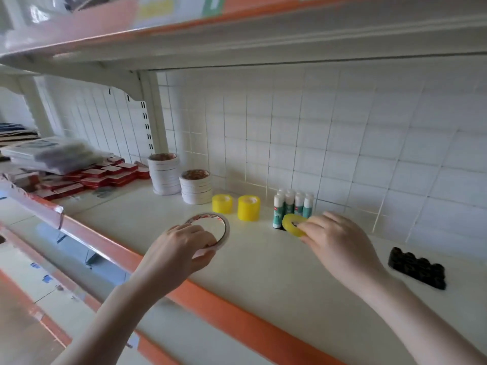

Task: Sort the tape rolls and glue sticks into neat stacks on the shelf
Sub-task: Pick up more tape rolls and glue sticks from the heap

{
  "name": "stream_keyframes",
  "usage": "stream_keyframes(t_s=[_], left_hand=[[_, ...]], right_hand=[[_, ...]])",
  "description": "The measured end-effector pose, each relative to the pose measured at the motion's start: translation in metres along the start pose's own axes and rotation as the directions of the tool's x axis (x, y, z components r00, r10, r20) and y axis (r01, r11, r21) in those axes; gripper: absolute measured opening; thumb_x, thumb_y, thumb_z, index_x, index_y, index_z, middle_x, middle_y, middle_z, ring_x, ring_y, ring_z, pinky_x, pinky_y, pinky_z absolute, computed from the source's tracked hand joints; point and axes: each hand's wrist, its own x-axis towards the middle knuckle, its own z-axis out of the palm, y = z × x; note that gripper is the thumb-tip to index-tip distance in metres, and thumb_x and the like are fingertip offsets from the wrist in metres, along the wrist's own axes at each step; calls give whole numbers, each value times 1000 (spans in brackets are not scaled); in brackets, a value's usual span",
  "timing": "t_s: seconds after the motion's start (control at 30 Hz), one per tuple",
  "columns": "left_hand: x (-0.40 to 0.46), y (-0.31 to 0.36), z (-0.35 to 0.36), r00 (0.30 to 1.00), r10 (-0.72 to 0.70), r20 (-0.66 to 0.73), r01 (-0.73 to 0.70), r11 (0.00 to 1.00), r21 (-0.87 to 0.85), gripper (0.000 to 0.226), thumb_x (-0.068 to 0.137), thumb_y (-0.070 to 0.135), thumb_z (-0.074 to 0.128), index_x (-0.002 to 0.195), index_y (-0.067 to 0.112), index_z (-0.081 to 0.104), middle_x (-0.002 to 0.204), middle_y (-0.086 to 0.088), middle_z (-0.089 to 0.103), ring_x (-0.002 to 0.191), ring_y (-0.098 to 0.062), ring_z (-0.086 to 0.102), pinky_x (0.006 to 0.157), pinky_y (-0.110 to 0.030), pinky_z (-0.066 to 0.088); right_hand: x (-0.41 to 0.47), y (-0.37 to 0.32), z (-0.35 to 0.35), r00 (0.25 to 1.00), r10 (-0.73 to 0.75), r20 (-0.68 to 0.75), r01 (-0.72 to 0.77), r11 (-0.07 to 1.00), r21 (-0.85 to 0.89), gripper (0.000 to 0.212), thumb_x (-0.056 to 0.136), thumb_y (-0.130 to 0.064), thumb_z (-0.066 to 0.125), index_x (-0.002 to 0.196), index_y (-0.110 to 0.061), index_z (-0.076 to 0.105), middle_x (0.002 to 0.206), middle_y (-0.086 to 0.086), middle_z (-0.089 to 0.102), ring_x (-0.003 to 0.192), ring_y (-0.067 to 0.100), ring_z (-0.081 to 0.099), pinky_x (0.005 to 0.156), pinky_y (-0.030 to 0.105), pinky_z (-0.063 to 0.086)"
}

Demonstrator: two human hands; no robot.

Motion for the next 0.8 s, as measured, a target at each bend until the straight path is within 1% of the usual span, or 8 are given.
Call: stream_keyframes(t_s=[0.1,0.2,0.3,0.47,0.53,0.6,0.7,0.8], left_hand=[[8,-37,2,1000,-5,2,5,999,34,19,79,40,48,75,26,60,66,13,54,62,-11,55,57,-28,48],[20,-72,6,1000,-28,7,28,999,28,20,78,40,48,76,26,61,67,13,56,62,-11,56,57,-30,50],[29,-98,12,999,-37,5,37,999,23,20,78,40,47,76,26,61,68,14,55,61,-12,56,57,-32,51],[31,-129,24,997,-67,34,66,998,10,21,80,42,46,78,27,62,69,14,56,62,-12,57,58,-34,51],[31,-138,29,995,-83,47,82,997,11,22,80,42,46,78,28,62,69,14,56,62,-12,57,58,-34,52],[31,-146,33,995,-84,56,83,996,12,23,80,42,45,78,28,63,69,14,56,61,-11,57,58,-34,52],[30,-154,39,994,-85,67,86,996,-4,23,80,42,46,77,27,63,68,14,57,62,-12,57,59,-32,52],[28,-159,45,995,-73,73,74,997,-18,23,80,41,47,79,26,64,69,13,58,63,-12,59,60,-29,52]], right_hand=[[38,-8,29,999,-23,-41,24,1000,9,23,55,-11,88,67,-12,68,64,2,62,59,25,60,52,27,48],[65,-10,59,998,-49,-34,49,999,12,22,56,-15,88,69,-15,70,64,-1,62,62,24,61,59,28,41],[79,-7,82,995,-96,10,96,995,-11,26,52,-14,90,67,-16,69,60,-3,60,56,23,58,49,24,41],[107,-14,114,994,-111,13,111,994,7,7,65,-18,72,66,-13,67,62,1,60,58,25,58,50,27,49],[115,-20,126,993,-118,25,118,993,11,6,64,-20,66,64,-14,67,61,0,59,57,25,58,49,27,49],[122,-26,138,990,-131,48,131,991,7,5,63,-18,72,63,-15,67,60,-1,59,57,24,57,49,26,47],[130,-35,150,988,-121,95,119,993,22,24,52,-15,88,59,-15,65,57,-2,58,55,23,56,47,24,45],[140,-41,158,979,-146,142,146,989,8,30,45,-14,90,54,-15,62,53,-2,55,51,23,53,44,21,39]])
